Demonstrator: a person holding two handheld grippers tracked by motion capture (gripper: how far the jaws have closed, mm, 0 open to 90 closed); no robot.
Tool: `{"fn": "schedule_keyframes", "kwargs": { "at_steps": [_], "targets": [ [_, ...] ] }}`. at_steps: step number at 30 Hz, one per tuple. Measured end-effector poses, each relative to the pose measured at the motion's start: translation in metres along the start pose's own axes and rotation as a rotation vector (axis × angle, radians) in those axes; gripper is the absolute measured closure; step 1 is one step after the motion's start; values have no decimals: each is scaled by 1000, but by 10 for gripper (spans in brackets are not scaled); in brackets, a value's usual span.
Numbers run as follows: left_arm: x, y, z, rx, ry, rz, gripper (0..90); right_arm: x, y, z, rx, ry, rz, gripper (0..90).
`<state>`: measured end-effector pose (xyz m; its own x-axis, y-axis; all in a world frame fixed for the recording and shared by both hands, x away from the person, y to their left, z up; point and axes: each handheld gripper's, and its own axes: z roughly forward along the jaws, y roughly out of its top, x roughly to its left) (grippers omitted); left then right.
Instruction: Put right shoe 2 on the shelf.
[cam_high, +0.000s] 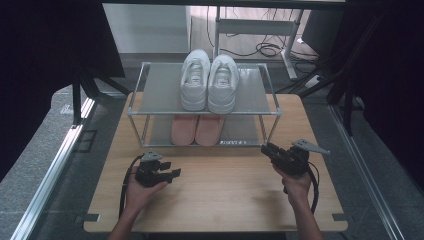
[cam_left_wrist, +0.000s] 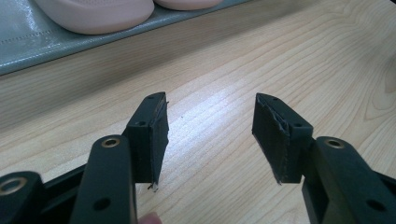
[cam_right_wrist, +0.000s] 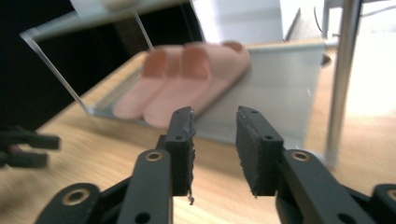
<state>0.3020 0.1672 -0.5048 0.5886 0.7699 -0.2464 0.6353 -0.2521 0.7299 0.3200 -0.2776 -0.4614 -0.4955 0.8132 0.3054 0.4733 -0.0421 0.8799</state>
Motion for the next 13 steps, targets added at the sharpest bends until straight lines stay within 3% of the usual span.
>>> {"fn": "schedule_keyframes", "kwargs": {
  "at_steps": [5,13],
  "targets": [
    [0,0,0,0,2,0,462,-7,-14,3,28,-7,23,635],
    [1,0,0,-3,6,-6,462,-7,-15,3,23,-14,17,600]
  ]
}}
